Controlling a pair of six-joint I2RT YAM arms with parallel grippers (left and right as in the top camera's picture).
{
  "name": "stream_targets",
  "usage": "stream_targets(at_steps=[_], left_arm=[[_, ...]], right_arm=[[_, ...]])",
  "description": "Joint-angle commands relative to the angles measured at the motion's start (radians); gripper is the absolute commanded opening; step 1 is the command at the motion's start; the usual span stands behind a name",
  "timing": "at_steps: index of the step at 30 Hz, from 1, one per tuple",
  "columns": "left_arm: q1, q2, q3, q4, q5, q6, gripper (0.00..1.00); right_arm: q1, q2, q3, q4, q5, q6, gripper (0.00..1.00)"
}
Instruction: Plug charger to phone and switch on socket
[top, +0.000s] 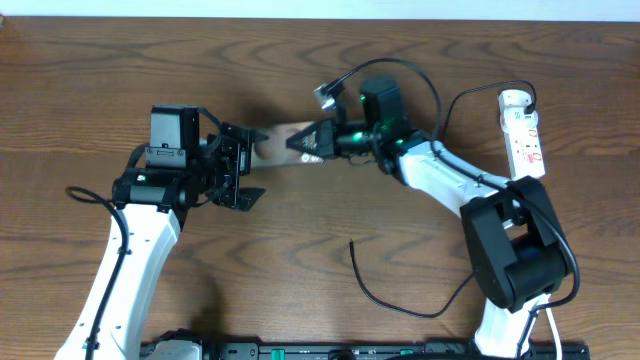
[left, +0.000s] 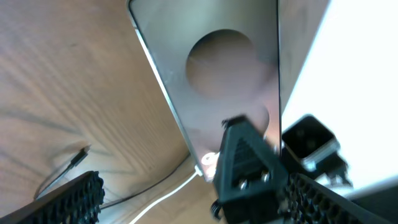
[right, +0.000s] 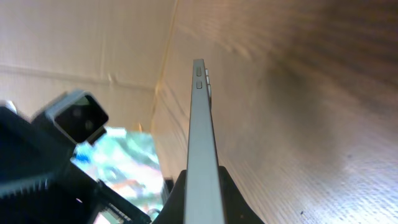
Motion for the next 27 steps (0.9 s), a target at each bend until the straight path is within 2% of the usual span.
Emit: stream_targets(at_steps=[1,8,12,14,20,27], left_arm=[[-0.003,-0.008,0.026,0.033,0.046,0.137,0.92],[-0.003,-0.008,0.026,0.185,0.034,0.318,0.92],[-0.003,-0.007,0.026,0.282,-0.007,0.322,0.92],[-0.003,-0.007,0.026,0.325,-0.062,0.309,0.92],[-0.003,-0.007,0.026,0.402,-0.155,0.242,0.92],[-0.003,-0.007,0.026,0.591,-0.155,0.242,0.92]], right_arm=[[-0.048,-0.003,0.015,0.032,-0.015,0.196,0.01],[-0.088,-0.003,0.015,0.124,0.011,0.736,0.01],[-0.074,-0.003,0.015,0.298,0.02,0.923,0.01],[-0.054,-0.003,0.015,0.438,0.053,1.063,0.01],[-0.002,-0.003,0.015,0.629,0.148,1.202,0.01],[0.045,-0.003,0.015,0.668,0.18,1.21,0.01]])
